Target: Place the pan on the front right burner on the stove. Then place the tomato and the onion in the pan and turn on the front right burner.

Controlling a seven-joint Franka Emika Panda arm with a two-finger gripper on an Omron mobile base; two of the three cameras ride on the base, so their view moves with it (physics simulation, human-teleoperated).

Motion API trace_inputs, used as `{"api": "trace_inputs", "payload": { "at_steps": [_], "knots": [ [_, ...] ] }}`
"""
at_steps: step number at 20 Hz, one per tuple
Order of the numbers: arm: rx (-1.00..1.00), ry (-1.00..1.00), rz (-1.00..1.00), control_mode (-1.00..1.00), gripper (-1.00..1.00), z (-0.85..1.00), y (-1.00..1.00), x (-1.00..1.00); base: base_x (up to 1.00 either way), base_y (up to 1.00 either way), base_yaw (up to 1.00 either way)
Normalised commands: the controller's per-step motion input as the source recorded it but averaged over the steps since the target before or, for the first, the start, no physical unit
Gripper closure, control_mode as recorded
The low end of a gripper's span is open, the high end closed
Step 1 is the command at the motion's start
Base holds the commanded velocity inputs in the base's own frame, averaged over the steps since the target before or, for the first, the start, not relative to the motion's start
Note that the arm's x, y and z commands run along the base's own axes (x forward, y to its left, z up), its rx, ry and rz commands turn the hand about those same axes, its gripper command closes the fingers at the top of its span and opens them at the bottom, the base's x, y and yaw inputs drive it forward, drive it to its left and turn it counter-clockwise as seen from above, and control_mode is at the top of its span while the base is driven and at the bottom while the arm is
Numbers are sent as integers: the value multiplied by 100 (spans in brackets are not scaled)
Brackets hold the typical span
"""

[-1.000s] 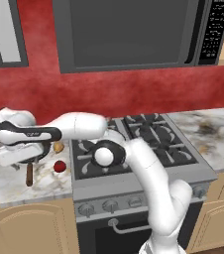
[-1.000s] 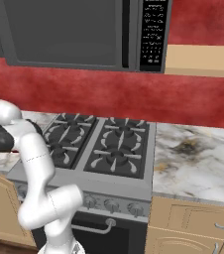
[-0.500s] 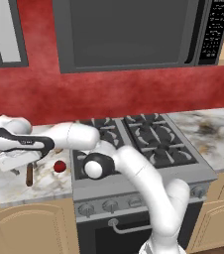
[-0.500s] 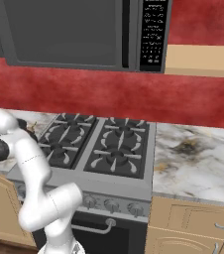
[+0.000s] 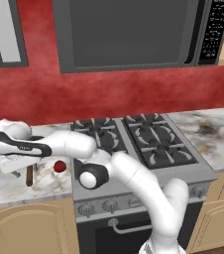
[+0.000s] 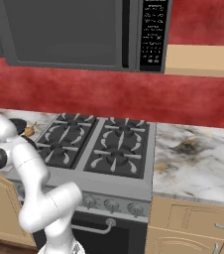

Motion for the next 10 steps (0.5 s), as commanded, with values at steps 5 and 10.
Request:
{"api": "trace_inputs", "payload": {
  "at_steps": [5,10],
  "knots": [
    [0,0,0,-100,-100,-18,-7,0,0,0,0],
    [0,0,0,-100,-100,-15,-19,0,0,0,0]
  ]
}}
